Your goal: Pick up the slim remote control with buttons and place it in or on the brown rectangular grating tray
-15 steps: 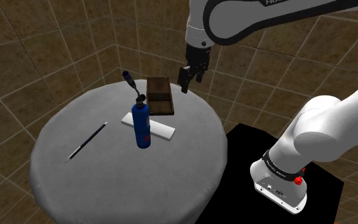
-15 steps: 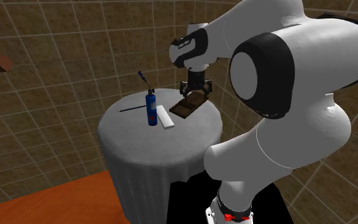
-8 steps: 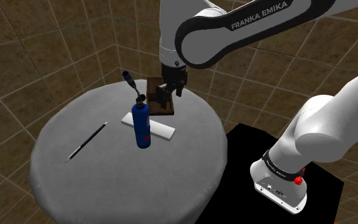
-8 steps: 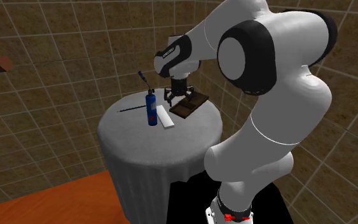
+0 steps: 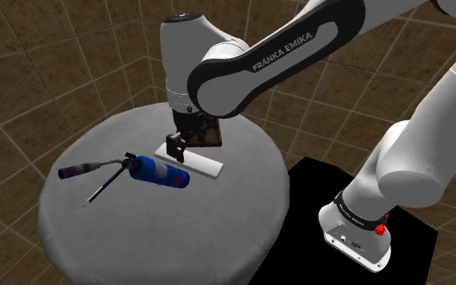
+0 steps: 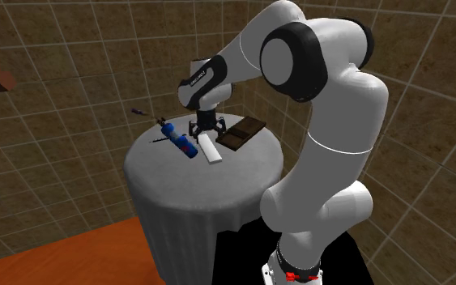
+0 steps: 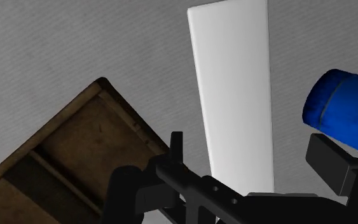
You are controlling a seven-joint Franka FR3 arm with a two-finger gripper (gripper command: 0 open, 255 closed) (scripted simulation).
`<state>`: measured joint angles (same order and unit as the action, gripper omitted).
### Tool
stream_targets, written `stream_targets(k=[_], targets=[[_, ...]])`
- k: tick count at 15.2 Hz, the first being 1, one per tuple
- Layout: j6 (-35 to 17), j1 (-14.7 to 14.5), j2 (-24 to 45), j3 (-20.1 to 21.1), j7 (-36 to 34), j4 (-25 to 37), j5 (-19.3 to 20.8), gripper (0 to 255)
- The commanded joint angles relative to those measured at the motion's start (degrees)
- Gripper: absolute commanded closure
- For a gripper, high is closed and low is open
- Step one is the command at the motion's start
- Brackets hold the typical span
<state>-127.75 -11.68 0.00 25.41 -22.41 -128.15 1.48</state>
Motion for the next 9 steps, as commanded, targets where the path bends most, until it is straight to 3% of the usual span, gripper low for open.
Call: stream_targets(k=[1, 9], targets=[[-1.0, -0.1, 1.5, 0.1, -0.6, 0.4, 0.8, 0], [-5.9, -0.3, 4.9, 0.0, -2.1, -1.5, 2.9, 0]])
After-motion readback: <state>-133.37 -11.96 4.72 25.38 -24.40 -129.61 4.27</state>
